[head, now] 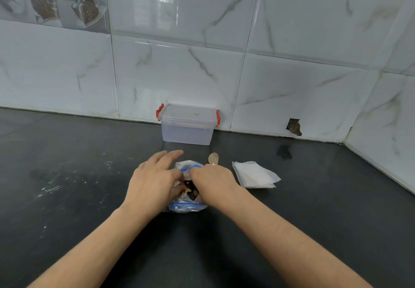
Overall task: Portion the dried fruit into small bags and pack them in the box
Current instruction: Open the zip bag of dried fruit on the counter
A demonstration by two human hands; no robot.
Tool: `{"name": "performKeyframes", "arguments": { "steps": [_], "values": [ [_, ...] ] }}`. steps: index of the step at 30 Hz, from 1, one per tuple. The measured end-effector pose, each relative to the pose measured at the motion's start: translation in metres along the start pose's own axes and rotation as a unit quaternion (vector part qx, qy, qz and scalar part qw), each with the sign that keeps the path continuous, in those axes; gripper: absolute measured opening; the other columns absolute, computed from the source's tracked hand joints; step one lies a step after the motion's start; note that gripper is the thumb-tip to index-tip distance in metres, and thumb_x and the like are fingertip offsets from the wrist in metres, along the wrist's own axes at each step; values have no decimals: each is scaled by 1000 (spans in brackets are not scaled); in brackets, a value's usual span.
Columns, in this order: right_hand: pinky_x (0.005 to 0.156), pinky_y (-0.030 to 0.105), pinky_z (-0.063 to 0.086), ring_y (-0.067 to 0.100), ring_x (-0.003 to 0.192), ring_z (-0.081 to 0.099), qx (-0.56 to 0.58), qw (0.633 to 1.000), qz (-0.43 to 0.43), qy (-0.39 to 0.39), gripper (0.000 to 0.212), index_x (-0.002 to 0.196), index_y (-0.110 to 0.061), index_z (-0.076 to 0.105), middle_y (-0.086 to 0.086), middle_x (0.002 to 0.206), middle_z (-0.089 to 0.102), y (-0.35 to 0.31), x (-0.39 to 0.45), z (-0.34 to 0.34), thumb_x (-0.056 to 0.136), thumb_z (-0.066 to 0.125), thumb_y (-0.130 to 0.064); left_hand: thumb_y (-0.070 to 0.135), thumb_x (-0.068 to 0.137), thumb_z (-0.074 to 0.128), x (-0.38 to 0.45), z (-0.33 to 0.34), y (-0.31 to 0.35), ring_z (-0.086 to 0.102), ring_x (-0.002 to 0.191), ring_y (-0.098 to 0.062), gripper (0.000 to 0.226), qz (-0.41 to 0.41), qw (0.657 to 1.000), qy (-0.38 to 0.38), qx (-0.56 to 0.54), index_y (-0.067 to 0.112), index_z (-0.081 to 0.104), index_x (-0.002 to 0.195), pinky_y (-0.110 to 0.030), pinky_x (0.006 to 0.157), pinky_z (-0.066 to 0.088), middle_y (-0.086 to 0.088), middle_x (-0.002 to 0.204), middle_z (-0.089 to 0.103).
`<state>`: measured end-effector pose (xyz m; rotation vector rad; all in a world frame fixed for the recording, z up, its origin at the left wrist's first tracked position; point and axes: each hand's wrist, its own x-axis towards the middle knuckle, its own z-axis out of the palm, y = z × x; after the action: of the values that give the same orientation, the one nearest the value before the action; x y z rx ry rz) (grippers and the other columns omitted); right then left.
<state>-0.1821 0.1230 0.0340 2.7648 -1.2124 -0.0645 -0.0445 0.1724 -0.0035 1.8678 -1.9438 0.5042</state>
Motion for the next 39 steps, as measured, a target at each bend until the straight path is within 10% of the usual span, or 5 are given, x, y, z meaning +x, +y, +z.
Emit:
{"name": "performKeyframes", "arguments": {
  "steps": [9,18,25,31,39],
  "values": [
    [66,32,43,28,95,60,61,995,-1,-77,34,111,-9,59,11,106,62,7,9,3,80,70,-16,30,78,55,9,-2,2,61,88,-20,31,-111,960,-239,-93,26,65,106,-32,75,51,2,95,66],
    [79,40,35,29,97,58,86,995,28,50,29,114,-18,58,4,107,64,0,-10,17,89,47,-8,12,76,60,2,4,4,57,118,-11,30,-133,950,-42,-279,38,72,87,-24,90,44,9,141,50],
    [62,32,23,15,43,45,-13,953,45,301,19,56,-26,59,-7,48,54,-3,-16,28,68,66,-12,7,78,63,0,-4,6,46,129,-10,29,-117,929,5,-351,35,70,71,-27,105,34,6,143,46],
    [70,30,26,9,69,61,118,870,121,464,16,74,-31,69,-13,73,69,30,-19,21,74,56,-21,39,65,50,-1,-7,7,47,117,13,22,-90,895,60,-432,35,70,72,-10,95,34,28,124,52],
    [102,48,29,19,107,53,55,930,336,140,30,101,-23,67,-2,98,65,77,-22,44,86,52,-44,2,81,63,-2,-4,4,51,101,14,28,-118,908,120,-383,27,67,70,-3,83,34,20,107,59]
  ]
}}
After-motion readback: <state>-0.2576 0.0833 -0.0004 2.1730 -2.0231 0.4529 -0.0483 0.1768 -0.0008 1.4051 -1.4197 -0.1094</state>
